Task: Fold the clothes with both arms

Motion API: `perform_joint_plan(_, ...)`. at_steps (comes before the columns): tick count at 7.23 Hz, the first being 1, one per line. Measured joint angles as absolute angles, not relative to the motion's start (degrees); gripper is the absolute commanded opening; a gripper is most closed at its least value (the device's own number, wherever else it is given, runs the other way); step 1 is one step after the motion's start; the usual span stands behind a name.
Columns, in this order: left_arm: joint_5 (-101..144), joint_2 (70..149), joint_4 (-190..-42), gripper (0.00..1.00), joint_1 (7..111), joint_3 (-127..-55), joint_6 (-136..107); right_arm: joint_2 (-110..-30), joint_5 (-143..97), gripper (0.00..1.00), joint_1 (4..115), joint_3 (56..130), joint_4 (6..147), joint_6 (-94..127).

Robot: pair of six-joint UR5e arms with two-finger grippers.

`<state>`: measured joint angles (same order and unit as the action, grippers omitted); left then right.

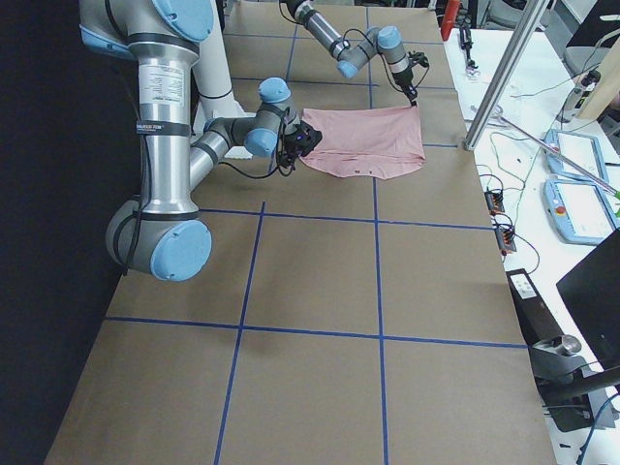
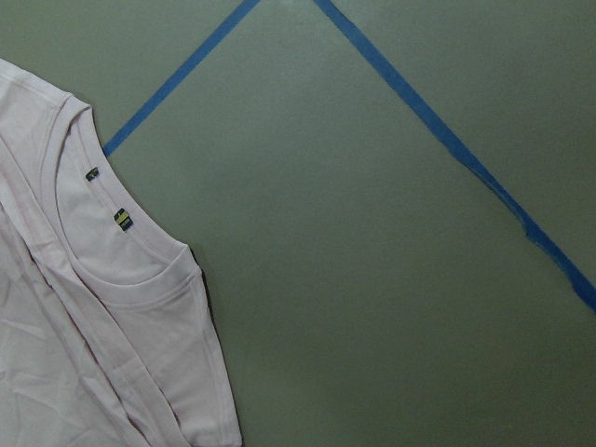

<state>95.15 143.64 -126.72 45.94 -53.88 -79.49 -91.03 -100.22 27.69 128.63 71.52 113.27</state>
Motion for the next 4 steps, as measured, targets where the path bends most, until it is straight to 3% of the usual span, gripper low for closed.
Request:
perform_joint_plan(1,95.2,143.1,-128.1,0.58,46.2,-54.0,-79.0,-89.7,-100.1,1.00,27.6,128.1,71.5,113.2)
perform_joint_plan(2,95.9,139.6,-128.3,0.58,46.3,-59.2,-78.9,-86.8,-100.0,1.00,27.4,126.3,71.7,113.2)
perform_joint_plan(4,101.9,125.9,-128.2,0.58,46.4,-78.2,-79.7,-74.3,-100.1,1.00,25.3,118.9,78.9,110.7)
